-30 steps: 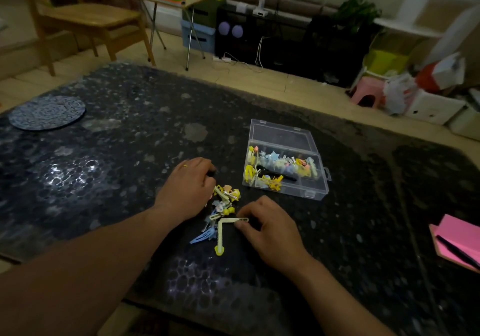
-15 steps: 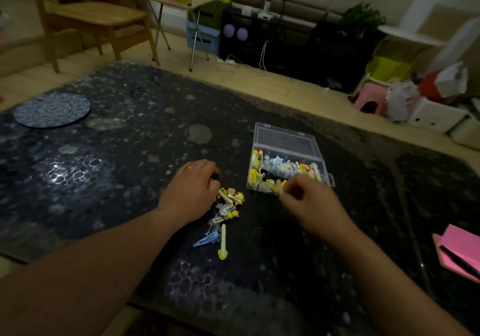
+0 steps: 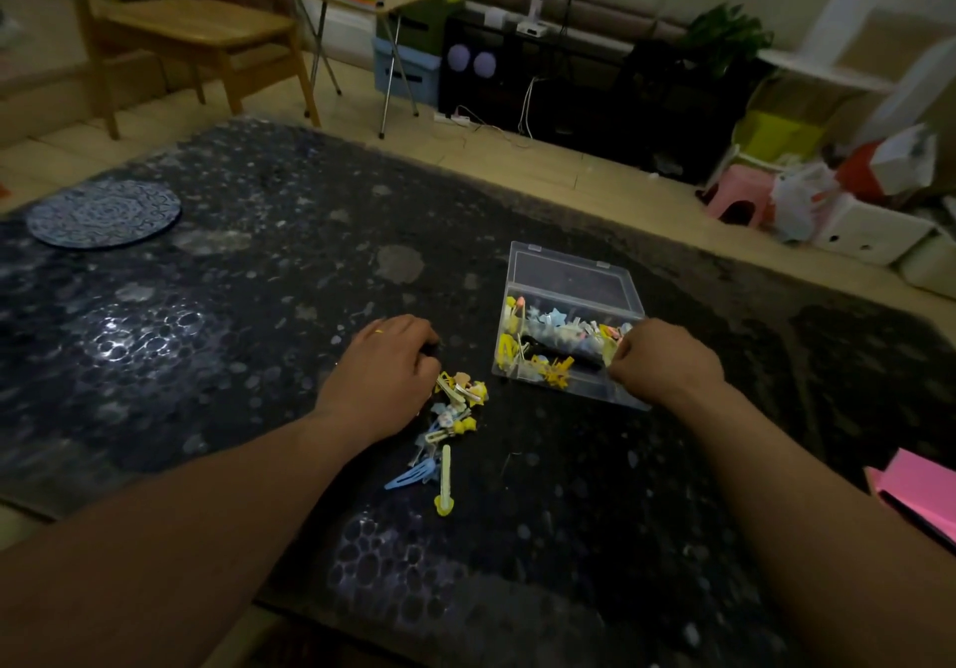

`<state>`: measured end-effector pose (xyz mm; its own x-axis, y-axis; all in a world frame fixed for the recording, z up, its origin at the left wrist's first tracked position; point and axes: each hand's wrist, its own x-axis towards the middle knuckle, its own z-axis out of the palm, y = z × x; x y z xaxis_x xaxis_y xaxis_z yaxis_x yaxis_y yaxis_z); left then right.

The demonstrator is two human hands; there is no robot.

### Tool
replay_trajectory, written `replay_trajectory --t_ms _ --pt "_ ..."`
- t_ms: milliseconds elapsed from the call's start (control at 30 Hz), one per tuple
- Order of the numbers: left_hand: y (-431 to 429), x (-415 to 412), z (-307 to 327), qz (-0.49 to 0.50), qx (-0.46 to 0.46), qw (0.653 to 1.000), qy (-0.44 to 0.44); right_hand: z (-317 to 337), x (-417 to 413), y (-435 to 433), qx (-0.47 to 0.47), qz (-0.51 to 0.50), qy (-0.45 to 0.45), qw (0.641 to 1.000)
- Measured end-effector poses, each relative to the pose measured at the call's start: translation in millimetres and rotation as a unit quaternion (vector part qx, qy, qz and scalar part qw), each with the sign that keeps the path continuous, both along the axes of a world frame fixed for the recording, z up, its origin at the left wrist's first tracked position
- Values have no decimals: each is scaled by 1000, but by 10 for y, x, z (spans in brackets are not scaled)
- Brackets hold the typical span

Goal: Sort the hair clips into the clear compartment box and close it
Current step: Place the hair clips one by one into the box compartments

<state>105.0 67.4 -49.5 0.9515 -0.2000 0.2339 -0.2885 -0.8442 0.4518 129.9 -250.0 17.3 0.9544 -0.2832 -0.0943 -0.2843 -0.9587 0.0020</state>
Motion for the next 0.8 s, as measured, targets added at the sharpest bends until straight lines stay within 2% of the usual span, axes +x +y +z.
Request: replay_trajectory --t_ms 233,367,500,600,800 --pt "3 14 -14 0 -1 1000 0 10 6 13 13 -4 9 1000" --pt "10 9 -13 0 4 1000 7 102 -247 67 60 8 -102 993" --pt "11 4 15 1 4 1000 8 159 -611 355 173 98 -191 961" --pt "2 2 26 2 2 1000 12 93 -841 605 250 157 -146 944" --pt "-8 18 23 5 5 1000 10 -145 -1102 1034 290 205 0 935"
